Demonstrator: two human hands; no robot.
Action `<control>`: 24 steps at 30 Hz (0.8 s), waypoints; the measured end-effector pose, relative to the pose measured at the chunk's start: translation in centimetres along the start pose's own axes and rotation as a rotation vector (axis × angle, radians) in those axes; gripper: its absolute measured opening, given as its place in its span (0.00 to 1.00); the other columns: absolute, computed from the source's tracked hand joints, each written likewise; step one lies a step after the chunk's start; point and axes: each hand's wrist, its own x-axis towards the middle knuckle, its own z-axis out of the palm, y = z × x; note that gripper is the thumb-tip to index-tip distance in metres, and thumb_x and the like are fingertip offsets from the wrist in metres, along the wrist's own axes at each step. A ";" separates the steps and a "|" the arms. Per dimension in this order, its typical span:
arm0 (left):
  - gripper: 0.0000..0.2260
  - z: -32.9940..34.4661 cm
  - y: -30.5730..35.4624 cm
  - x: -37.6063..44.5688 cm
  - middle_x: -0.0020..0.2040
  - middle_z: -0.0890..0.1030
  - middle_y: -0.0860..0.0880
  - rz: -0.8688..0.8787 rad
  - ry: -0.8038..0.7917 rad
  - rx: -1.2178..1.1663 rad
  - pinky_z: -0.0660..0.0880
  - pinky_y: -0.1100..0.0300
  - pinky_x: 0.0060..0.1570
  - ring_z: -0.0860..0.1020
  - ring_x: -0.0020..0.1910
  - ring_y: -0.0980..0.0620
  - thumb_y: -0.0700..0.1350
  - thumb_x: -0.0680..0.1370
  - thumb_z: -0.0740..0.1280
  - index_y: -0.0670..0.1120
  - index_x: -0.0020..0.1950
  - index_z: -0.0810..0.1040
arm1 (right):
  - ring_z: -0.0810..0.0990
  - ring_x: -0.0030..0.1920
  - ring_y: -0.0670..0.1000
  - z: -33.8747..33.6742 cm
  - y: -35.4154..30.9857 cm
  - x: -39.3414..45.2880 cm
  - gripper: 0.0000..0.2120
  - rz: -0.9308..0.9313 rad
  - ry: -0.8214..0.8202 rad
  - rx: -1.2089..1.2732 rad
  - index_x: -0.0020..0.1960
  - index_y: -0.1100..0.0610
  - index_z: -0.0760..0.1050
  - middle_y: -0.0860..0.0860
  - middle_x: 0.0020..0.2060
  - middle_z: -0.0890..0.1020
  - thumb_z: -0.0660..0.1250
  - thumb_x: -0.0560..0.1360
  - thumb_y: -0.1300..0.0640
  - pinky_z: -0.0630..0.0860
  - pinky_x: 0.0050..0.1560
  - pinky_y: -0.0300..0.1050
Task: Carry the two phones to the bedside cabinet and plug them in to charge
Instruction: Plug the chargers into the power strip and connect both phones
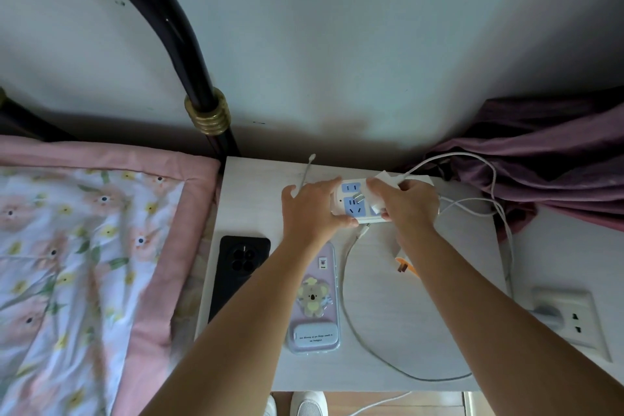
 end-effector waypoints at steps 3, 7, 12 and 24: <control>0.30 0.0 0.1 0.0 0.50 0.82 0.57 -0.019 -0.021 -0.009 0.59 0.48 0.64 0.78 0.51 0.54 0.61 0.65 0.74 0.56 0.65 0.72 | 0.83 0.32 0.54 0.4 -0.2 -0.1 0.16 -0.028 0.044 -0.058 0.36 0.56 0.80 0.53 0.32 0.83 0.75 0.62 0.42 0.80 0.35 0.47; 0.32 -0.1 0.0 0.1 0.50 0.82 0.57 -0.036 -0.034 -0.010 0.58 0.49 0.65 0.78 0.53 0.54 0.62 0.64 0.74 0.57 0.66 0.72 | 0.80 0.34 0.53 0.7 -0.4 -0.2 0.17 -0.089 0.069 -0.101 0.40 0.58 0.80 0.52 0.34 0.83 0.73 0.63 0.44 0.68 0.31 0.41; 0.33 0.0 -0.1 0.1 0.52 0.82 0.57 -0.047 -0.054 -0.004 0.58 0.47 0.67 0.77 0.55 0.54 0.63 0.65 0.73 0.57 0.67 0.70 | 0.76 0.36 0.51 1.2 0.1 -1.1 0.21 -0.158 0.126 -0.131 0.47 0.58 0.76 0.49 0.37 0.78 0.73 0.65 0.43 0.64 0.29 0.40; 0.33 0.1 -0.1 0.2 0.55 0.81 0.57 -0.059 -0.064 -0.006 0.58 0.47 0.67 0.76 0.57 0.55 0.63 0.66 0.73 0.57 0.68 0.70 | 0.73 0.35 0.48 1.0 1.0 -1.5 0.22 -0.142 0.137 -0.147 0.50 0.58 0.74 0.47 0.38 0.76 0.72 0.67 0.42 0.61 0.27 0.35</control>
